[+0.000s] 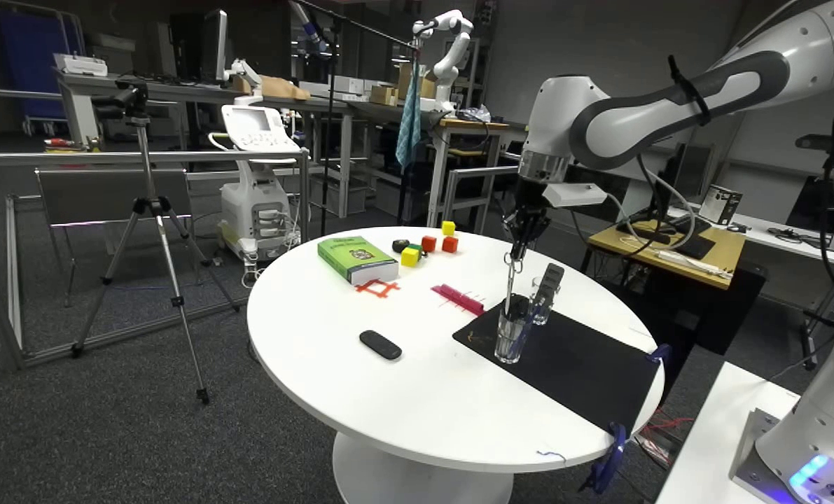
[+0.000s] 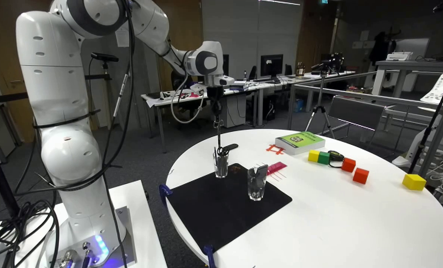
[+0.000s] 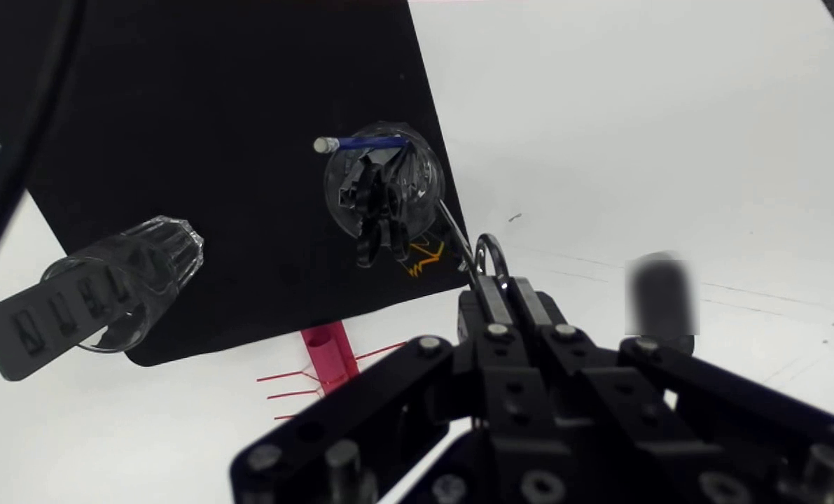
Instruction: Put the scissors in the other cup
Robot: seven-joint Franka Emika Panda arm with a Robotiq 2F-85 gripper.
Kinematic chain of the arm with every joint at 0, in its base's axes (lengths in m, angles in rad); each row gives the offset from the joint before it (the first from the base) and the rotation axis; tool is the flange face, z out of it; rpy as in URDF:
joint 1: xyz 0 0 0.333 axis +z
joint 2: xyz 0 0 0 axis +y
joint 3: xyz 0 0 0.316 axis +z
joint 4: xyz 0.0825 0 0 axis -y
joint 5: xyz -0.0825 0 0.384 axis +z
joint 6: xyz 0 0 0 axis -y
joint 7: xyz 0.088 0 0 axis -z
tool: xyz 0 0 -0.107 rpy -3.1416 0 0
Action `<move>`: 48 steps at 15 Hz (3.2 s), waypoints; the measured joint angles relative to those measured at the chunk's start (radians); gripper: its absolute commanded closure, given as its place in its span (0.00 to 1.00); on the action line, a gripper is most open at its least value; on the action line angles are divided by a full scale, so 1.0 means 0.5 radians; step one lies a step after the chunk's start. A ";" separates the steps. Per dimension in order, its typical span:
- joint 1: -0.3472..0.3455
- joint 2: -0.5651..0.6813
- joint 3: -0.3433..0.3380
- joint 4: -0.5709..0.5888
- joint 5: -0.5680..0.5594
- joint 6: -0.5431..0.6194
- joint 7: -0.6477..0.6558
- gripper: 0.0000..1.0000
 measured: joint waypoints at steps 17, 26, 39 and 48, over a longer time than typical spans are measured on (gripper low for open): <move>0.001 0.018 0.000 -0.038 -0.105 -0.016 -0.028 0.99; 0.001 0.069 -0.001 -0.039 -0.103 -0.016 -0.028 0.99; 0.001 0.149 -0.020 -0.039 -0.036 -0.016 -0.032 0.99; 0.001 0.195 -0.048 -0.038 -0.032 -0.016 -0.032 0.99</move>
